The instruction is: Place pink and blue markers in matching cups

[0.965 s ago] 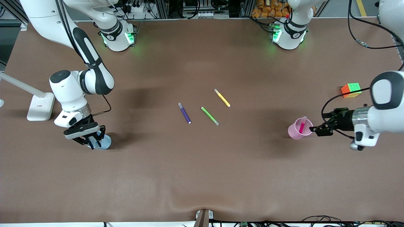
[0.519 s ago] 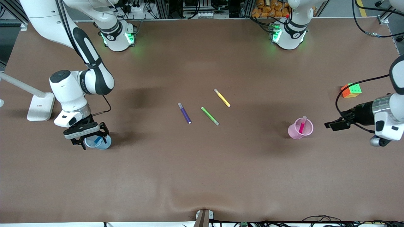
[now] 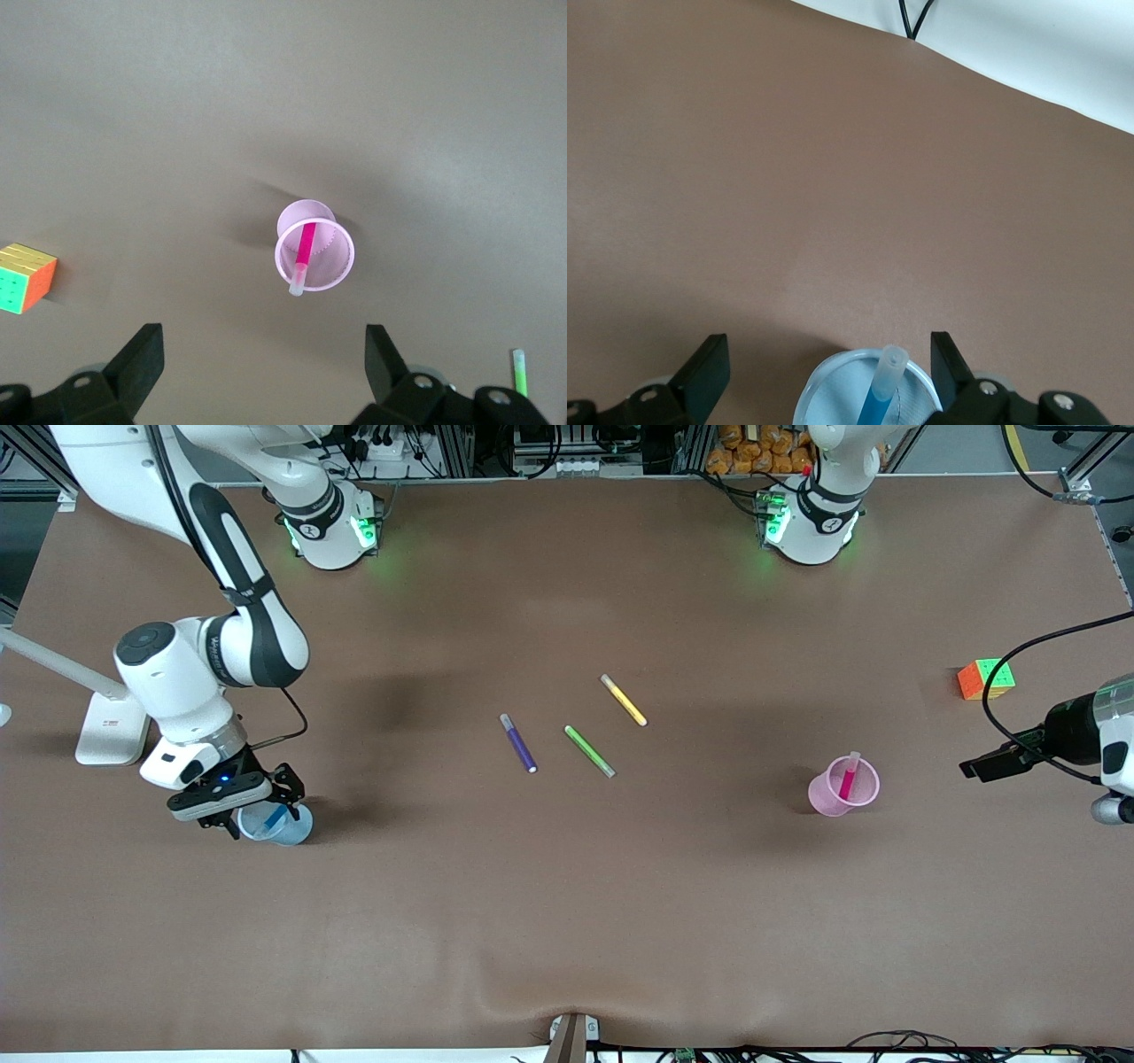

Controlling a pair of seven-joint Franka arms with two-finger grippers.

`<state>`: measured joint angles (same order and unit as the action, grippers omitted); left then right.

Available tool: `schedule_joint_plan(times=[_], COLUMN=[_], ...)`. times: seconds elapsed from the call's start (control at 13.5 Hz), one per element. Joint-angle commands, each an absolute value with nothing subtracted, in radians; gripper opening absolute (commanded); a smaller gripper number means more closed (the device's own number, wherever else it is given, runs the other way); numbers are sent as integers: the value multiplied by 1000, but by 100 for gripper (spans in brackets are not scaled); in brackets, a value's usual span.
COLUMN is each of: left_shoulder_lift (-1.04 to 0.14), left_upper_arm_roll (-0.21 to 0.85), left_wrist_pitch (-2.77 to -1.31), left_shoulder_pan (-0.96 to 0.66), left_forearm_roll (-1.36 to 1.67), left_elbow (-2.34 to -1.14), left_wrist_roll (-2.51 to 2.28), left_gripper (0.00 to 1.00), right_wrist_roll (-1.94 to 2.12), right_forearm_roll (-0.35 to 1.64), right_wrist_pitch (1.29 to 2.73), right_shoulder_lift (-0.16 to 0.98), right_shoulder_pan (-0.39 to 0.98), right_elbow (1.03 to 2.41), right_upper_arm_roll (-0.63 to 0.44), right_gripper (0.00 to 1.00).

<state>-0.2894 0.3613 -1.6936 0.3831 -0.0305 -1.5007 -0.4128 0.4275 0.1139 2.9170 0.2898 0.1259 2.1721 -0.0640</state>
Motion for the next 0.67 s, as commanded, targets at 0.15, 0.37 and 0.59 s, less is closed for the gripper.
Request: schedule_joint_plan(times=[0.15, 0.37, 0.59], left_shoulder_lift=[-270, -242, -210], left_upper_arm_roll=[359, 368, 374], left_wrist_pitch=[-1623, -1594, -1582], left_shoulder_pan=[387, 380, 374], left_forearm_roll=[-57, -153, -178], left_elbow=[-1447, -1445, -1445], left_wrist_roll=[-312, -241, -225], left_gripper=[100, 100, 100], right_wrist_roll=[368, 345, 286], right_forearm_roll=[124, 124, 123], right_wrist_pitch=[2667, 2382, 2182], right_shoulder_lift=[227, 221, 207], right_shoulder_pan=[109, 83, 81], right_elbow=[2093, 1962, 1875], right_upper_arm_roll=[-58, -63, -66], right_gripper=[100, 100, 100])
